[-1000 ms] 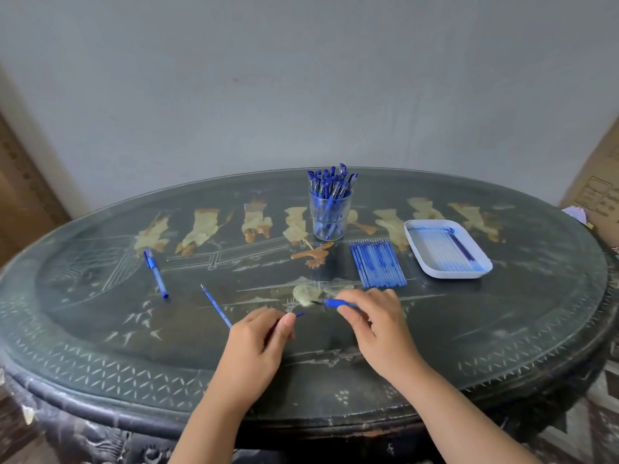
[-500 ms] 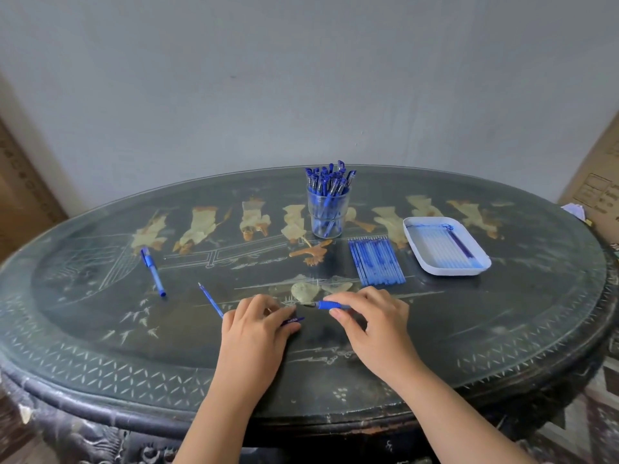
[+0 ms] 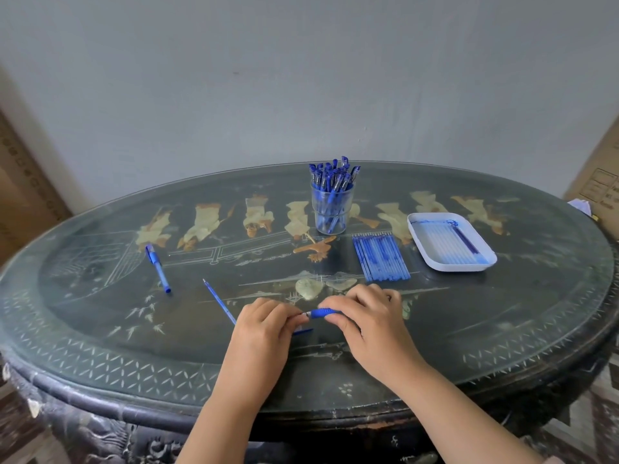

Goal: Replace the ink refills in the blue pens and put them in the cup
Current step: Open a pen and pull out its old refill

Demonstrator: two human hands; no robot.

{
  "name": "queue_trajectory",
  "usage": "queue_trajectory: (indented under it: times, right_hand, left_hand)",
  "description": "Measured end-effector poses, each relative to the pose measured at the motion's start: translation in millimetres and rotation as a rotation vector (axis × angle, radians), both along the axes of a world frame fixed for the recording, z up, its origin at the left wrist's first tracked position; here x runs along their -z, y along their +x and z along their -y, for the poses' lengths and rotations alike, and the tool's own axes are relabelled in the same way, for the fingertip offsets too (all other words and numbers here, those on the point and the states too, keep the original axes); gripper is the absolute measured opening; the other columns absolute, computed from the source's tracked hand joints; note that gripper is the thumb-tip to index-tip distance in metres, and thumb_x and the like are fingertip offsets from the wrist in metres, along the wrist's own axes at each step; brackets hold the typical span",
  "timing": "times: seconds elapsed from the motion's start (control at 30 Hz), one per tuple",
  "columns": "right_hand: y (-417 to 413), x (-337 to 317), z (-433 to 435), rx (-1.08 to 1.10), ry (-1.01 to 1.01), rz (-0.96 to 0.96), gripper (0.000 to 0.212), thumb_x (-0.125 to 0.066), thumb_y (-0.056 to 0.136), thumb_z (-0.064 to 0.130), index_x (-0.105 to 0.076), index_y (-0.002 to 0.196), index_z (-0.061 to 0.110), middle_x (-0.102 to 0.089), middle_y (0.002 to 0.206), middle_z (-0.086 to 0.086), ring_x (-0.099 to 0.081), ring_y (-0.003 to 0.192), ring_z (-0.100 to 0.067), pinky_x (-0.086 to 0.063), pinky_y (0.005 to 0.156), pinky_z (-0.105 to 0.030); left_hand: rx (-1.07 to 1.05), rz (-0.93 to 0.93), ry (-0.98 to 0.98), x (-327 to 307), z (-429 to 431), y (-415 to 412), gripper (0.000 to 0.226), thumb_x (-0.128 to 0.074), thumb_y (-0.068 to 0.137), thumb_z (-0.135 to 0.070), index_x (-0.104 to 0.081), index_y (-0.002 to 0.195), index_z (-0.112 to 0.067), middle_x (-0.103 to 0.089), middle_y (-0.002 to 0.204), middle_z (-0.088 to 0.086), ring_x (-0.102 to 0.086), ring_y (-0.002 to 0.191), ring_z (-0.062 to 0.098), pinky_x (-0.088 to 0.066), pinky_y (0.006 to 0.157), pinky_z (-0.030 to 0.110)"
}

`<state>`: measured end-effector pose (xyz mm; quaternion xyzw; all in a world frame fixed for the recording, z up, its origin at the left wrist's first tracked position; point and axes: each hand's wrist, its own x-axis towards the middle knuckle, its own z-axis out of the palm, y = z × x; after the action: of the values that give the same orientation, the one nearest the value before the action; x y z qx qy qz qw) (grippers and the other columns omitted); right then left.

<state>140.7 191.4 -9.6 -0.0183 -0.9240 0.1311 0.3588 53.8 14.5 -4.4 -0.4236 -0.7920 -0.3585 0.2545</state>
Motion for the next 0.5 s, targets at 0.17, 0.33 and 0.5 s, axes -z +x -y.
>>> queue_trajectory:
  times: [0.17,0.33,0.5]
  right_hand:
    - [2.1,-2.0,0.3,-0.008,-0.001,-0.031,0.016,-0.053,0.093,0.038,-0.066,0.103,0.038,-0.051,0.083,0.011,-0.051,0.076,-0.011,-0.039,0.072,-0.038]
    - [1.9,-1.7,-0.3,-0.005,-0.001,-0.013,0.016,-0.053,0.095,0.039,-0.065,0.104,0.038,-0.050,0.084,0.010,-0.052,0.076,-0.012,-0.040,0.073,-0.040]
    - [1.8,-3.2,0.9,-0.007,-0.003,0.009,0.019,-0.050,0.095,0.041,-0.065,0.106,0.038,-0.050,0.084,0.010,-0.052,0.076,-0.012,-0.040,0.073,-0.040]
  left_hand:
    - [0.006,0.151,-0.034,-7.4,2.2,6.0,0.048,-0.035,0.102,-0.049,-0.066,0.079,-0.021,-0.051,0.075,-0.022,-0.046,0.073,0.004,-0.044,0.072,0.029]
    - [0.095,0.246,-0.010,-11.5,2.5,9.3,0.021,-0.061,0.089,-0.040,-0.056,0.107,-0.032,-0.056,0.091,-0.023,-0.054,0.088,0.001,-0.045,0.084,0.022]
    - [0.062,0.272,-0.006,-12.2,2.5,6.0,0.044,-0.039,0.097,-0.058,-0.066,0.104,-0.025,-0.061,0.090,-0.019,-0.055,0.087,0.006,-0.050,0.080,0.029]
